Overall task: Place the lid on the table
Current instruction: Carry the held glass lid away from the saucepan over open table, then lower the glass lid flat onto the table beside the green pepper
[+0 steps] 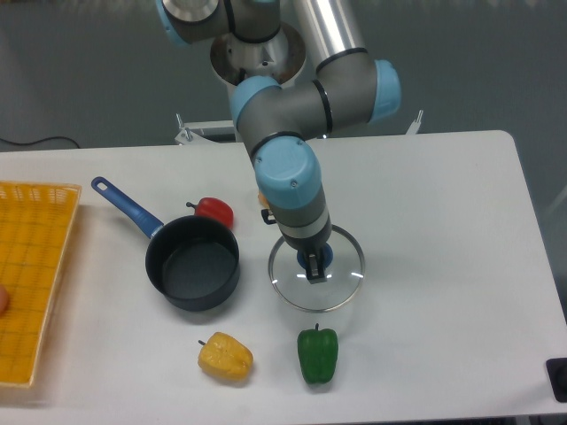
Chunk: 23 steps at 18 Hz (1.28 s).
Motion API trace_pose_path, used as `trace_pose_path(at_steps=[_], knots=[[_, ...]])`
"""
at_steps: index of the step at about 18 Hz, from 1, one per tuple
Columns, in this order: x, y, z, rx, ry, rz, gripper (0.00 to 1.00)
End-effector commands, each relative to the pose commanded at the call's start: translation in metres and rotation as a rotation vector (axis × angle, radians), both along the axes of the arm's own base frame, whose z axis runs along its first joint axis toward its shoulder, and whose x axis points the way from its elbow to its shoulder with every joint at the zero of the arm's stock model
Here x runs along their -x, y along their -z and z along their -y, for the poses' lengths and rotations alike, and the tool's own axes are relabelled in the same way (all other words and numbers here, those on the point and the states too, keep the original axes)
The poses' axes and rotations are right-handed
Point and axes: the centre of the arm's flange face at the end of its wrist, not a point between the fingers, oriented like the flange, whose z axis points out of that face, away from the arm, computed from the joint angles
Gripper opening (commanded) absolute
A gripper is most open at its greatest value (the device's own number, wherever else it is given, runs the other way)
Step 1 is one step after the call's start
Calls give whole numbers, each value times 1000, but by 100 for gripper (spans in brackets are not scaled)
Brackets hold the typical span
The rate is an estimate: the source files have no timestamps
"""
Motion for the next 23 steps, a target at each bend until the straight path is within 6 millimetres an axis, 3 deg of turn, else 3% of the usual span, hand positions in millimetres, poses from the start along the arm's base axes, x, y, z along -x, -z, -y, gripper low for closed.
trace_pose_path(at_steps=[3,23], knots=[[18,17,10,-8,3,-10,56],[23,59,14,-23,21,-31,56]])
